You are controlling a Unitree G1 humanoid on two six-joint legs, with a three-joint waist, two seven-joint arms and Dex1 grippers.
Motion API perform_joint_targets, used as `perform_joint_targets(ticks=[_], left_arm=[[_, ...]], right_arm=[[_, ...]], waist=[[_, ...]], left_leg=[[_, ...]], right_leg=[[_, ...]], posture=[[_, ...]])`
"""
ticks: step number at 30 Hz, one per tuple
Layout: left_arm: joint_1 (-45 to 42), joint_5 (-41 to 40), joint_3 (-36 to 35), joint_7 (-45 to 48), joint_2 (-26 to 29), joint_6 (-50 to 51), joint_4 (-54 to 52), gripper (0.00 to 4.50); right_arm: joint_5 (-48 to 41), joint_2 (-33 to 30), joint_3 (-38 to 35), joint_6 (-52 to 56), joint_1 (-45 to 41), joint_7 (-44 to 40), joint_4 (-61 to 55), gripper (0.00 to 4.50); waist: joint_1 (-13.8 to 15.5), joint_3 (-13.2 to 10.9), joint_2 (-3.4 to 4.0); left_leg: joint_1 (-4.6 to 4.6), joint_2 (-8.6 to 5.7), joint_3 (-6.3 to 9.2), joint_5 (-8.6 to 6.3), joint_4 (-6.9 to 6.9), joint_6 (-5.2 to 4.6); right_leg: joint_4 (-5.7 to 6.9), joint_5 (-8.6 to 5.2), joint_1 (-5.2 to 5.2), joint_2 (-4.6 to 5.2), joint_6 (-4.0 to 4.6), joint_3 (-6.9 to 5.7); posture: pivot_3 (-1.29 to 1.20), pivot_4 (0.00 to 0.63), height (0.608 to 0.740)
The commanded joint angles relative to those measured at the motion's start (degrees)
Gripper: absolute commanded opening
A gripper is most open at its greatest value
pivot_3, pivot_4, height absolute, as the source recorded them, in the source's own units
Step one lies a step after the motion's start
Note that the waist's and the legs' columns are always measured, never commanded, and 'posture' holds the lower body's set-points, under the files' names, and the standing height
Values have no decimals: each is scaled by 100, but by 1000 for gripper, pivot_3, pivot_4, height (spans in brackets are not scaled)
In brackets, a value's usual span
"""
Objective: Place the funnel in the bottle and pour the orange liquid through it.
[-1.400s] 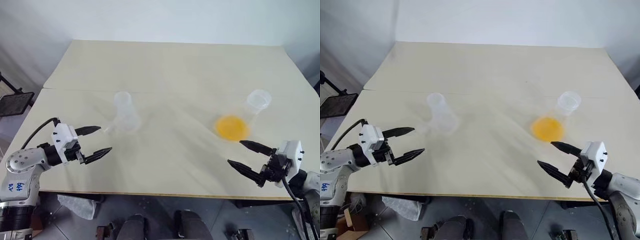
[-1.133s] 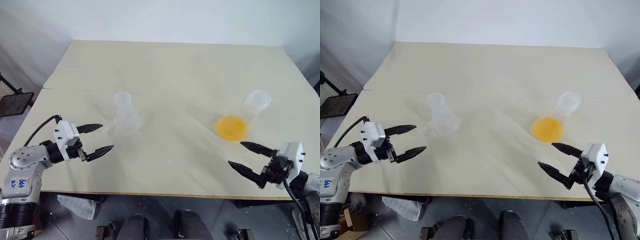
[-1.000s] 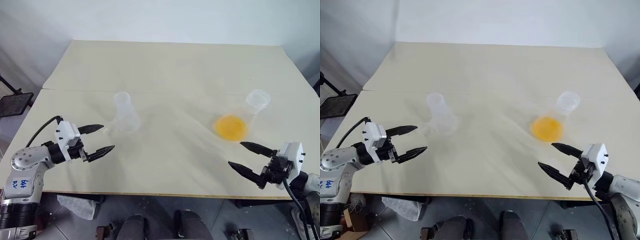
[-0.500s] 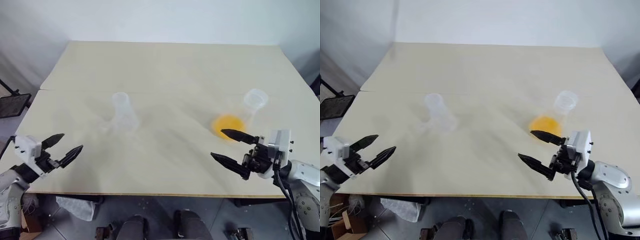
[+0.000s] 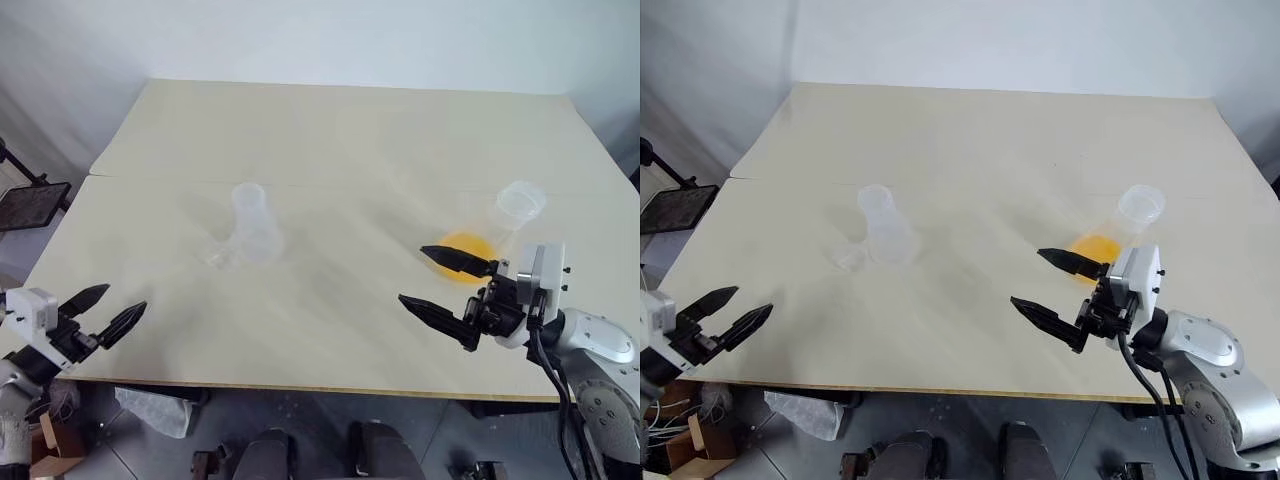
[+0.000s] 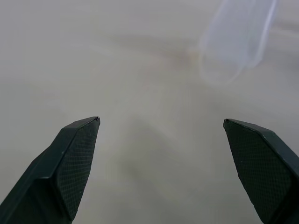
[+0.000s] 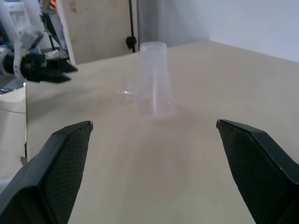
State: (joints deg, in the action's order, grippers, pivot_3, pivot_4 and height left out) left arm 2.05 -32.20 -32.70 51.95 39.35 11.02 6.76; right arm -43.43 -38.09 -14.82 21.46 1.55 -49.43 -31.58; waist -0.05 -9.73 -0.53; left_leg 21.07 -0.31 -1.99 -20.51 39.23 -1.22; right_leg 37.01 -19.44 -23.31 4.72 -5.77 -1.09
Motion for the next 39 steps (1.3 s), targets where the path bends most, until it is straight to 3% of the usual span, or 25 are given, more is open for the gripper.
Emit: perform_joint_targets(ticks=[1,9,14,39], left_arm=[[-650,-141,335,4,236,275,-439,4500],[-2577,463,1734,54,224,603,90,4500],[-3247,737,2071,-154,-14,536,539,4500],[-4225,1092,2592,64,-805,201,1431,4500]], right_arm=[[-27,-118,-366,-89,272,-97,-87,4452],[146,-25,-498,-263,708,-121,67,4452],[137,32,-505,-276,808,-33,-42,4452],[273,270,-403,-394,961,152,-122,4452]], waist=[[22,1,-2],[-78,5,-8],[-73,5,-8],[13,4,-9]], left_leg=[[0,0,0,0,0,0],[0,-3,-11,1,0,1],[-1,-3,-11,3,6,5],[11,-3,-6,3,46,4]], right_leg=[[0,0,1,0,0,-1],[14,1,-4,-11,-2,4],[41,1,-12,-14,-2,3],[56,1,-10,-14,-2,2]], posture=[[0,150,740],[0,150,740],[0,150,740],[0,150,740]])
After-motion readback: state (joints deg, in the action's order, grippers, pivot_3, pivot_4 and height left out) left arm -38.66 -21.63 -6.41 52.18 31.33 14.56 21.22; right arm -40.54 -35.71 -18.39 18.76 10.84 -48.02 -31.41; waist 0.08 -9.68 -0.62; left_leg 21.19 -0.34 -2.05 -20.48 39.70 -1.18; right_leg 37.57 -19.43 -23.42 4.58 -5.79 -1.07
